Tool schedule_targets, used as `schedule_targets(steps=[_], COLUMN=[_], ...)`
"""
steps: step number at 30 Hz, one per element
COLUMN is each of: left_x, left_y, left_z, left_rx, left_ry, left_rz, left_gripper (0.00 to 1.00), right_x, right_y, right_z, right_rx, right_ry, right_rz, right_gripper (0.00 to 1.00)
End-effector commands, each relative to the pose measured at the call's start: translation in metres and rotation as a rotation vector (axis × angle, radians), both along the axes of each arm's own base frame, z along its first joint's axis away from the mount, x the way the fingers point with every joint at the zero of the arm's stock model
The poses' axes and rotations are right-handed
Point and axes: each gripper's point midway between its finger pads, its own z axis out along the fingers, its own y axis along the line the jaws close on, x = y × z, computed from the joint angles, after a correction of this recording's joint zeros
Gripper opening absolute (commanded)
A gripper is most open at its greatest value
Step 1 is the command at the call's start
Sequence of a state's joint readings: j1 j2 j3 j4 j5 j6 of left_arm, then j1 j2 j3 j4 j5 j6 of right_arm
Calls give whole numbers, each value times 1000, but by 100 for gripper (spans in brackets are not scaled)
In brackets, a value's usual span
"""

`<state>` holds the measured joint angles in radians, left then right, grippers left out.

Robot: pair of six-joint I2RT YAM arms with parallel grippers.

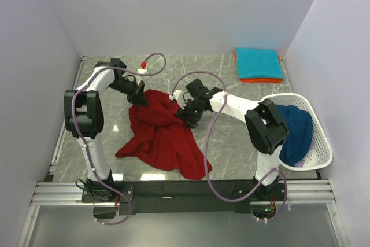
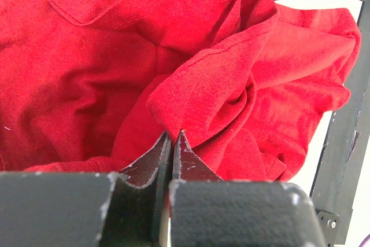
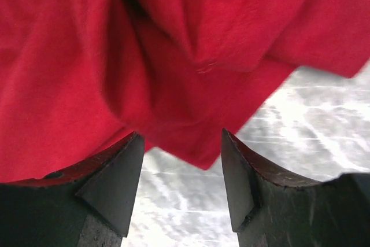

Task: Fold and stack the t-shirts
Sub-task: Flatten the tshirt out

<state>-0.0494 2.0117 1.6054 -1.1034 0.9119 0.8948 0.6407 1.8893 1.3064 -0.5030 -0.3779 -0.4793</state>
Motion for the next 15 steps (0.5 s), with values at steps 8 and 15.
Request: schedule_targets(steps=[8, 15], left_x=[7, -36], left_y=[-4, -18], left_z=[18, 35], left_rx=[-47, -67], left_ry=[-30, -26], left_rz=[12, -85], left_gripper=[6, 20], right_x=[27, 25], right_y=[-7, -21], right_z=[-14, -20], right_rx=[-148, -196], right_ry=[-155, -168], right_rz=[16, 24], right_gripper=[41, 0])
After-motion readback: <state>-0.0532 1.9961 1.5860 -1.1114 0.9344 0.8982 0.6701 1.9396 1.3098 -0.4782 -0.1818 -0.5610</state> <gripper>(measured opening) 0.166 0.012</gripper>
